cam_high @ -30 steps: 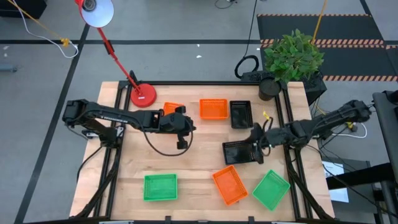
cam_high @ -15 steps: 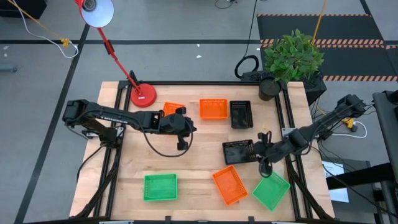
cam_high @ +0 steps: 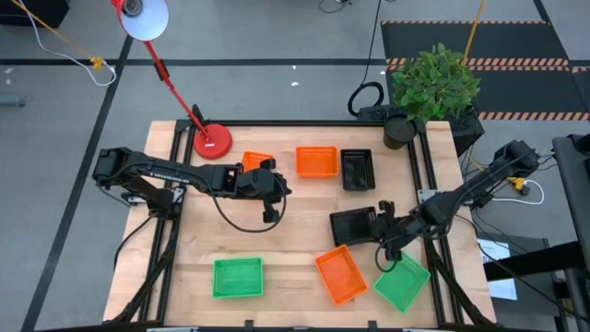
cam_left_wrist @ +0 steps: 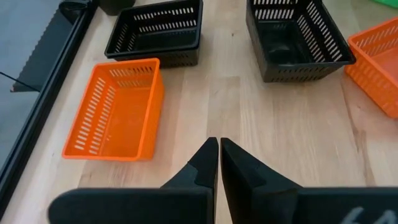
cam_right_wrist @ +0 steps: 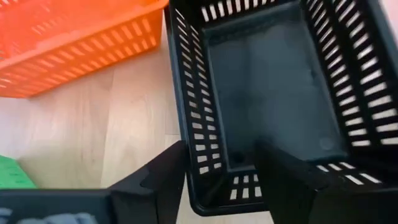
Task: Stack baskets by color
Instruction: Stack the black basket on top of the black basket
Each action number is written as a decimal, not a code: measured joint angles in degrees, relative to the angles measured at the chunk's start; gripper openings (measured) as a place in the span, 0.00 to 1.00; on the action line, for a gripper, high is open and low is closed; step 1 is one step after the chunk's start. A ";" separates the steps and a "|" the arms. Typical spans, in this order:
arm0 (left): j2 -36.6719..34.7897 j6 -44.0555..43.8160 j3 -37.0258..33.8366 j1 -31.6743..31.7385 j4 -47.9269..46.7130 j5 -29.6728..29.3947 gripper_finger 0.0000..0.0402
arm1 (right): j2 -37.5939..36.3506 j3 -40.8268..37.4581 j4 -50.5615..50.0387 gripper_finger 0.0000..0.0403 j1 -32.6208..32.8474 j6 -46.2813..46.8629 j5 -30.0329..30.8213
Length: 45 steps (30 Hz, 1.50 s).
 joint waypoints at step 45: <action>0.04 0.28 0.00 -0.48 2.27 -0.04 0.05 | -0.45 5.26 3.10 0.02 0.02 -7.57 4.22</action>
